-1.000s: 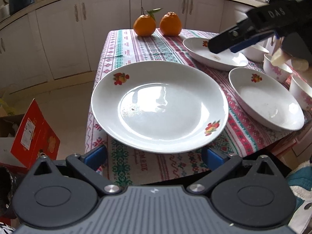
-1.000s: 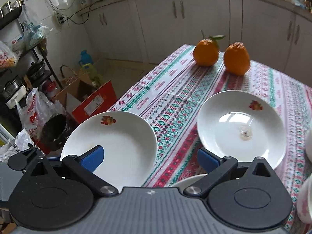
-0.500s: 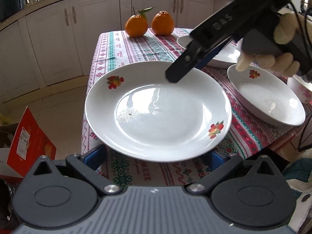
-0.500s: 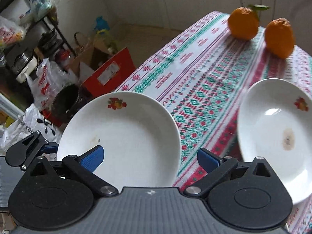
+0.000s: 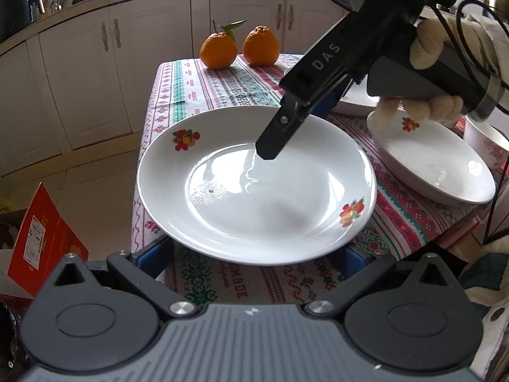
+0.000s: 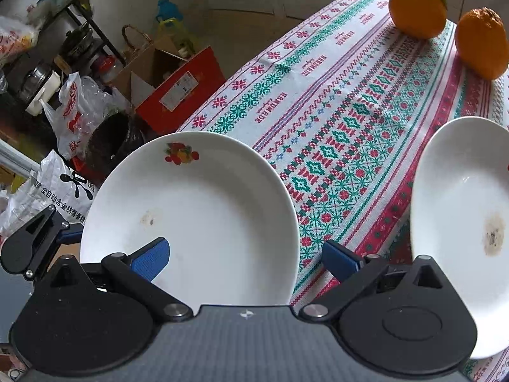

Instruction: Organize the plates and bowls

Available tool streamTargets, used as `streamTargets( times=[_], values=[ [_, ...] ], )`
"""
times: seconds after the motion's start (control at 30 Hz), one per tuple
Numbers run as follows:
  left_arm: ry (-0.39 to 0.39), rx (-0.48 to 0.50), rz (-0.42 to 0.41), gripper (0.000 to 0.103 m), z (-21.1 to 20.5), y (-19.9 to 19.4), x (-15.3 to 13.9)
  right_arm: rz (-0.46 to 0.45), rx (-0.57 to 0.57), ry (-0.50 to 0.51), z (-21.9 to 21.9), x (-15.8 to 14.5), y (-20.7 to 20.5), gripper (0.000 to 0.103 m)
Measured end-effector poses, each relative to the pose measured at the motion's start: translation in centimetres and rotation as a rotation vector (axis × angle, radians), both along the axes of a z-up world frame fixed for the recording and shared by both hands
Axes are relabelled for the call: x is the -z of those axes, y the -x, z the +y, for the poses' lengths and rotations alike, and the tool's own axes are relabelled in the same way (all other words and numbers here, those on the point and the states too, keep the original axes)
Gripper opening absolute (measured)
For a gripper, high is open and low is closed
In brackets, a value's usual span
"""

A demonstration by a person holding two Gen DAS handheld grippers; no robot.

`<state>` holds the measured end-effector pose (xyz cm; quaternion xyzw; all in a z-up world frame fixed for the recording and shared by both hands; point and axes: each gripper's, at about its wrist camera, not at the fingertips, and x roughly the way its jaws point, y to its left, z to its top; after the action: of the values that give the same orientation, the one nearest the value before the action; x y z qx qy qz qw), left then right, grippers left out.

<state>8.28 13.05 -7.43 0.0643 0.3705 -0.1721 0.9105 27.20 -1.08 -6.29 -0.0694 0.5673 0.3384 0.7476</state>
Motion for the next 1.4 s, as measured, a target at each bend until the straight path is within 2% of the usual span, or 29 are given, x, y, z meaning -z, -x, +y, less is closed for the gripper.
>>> streamTargets(
  times=[0.1, 0.3, 0.4, 0.57, 0.8, 1.13, 1.4],
  values=[
    [-0.001, 0.004, 0.001, 0.103, 0.0, 0.0, 0.0, -0.012, -0.004, -0.003, 0.2, -0.1, -0.1, 0.103],
    [-0.009, 0.023, 0.004, 0.102, 0.1, -0.3, -0.2, 0.003, -0.043, -0.088, -0.3, -0.1, -0.8, 0.103],
    [-0.009, 0.047, -0.003, 0.102, 0.1, -0.3, -0.3, -0.015, -0.083, -0.092, 0.0, -0.2, -0.9, 0.103],
    [-0.006, 0.064, 0.0, 0.102, 0.1, -0.3, -0.4, -0.006, -0.118, -0.127, 0.2, -0.3, -1.5, 0.087],
    [-0.013, 0.069, 0.003, 0.101, 0.1, -0.3, -0.6, 0.021, -0.13, -0.153, 0.3, -0.3, -2.5, 0.076],
    [-0.012, 0.075, 0.015, 0.101, 0.2, -0.6, -0.7, 0.111, -0.099, -0.228, -0.4, -0.1, -3.8, 0.076],
    [-0.012, 0.084, 0.019, 0.1, 0.4, -1.6, -1.0, 0.079, -0.094, -0.226, -0.5, -1.1, -4.0, 0.077]
  ],
)
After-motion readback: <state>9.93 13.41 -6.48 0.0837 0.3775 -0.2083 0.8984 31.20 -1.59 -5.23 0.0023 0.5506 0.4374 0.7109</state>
